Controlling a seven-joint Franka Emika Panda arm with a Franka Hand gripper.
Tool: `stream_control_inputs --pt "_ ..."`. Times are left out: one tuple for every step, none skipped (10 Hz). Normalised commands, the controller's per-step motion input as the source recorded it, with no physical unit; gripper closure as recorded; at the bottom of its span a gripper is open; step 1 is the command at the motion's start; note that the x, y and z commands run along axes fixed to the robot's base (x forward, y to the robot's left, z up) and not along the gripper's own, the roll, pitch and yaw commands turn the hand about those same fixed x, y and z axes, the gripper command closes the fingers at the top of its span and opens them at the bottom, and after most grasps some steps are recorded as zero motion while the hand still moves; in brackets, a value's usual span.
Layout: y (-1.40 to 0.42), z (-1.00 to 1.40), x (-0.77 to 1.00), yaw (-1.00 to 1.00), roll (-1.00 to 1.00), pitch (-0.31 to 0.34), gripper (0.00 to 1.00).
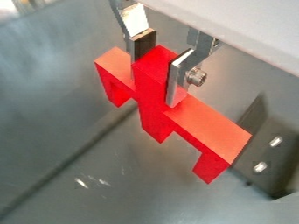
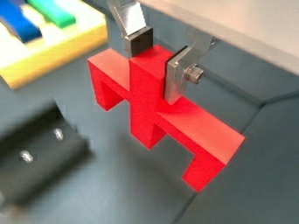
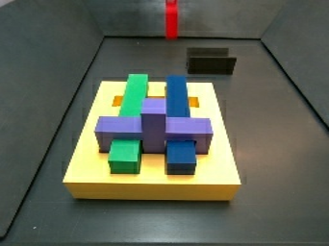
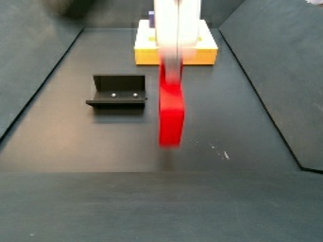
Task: Pick up the red object. Move up. Move to above the board. Insert the red object.
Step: Move to above the board.
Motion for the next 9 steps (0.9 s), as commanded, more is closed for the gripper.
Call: stream_control_inputs --pt "-0.01 1.40 -0.03 -0.01 0.01 0.022 1.00" --pt "0.01 1.40 0.02 0.00 0.01 0.031 1.00" --pt "0.01 0.98 0.05 0.00 -0.01 0.075 1.00" --pt "0.01 0.52 0.04 -0.01 0.00 0.094 1.00" --pt "0.01 0.27 0.04 0.00 0.00 0.074 1.00" --pt "0.01 0.17 0.02 0.00 0.00 0.064 1.00" --pt "-1.40 0.16 -0.10 1.00 -0.01 0.019 1.00" --pt "-1.40 0.14 -0.10 1.00 0.00 0.016 1.00" --pt "-1.40 0.14 -0.11 1.00 0.00 0.010 1.00"
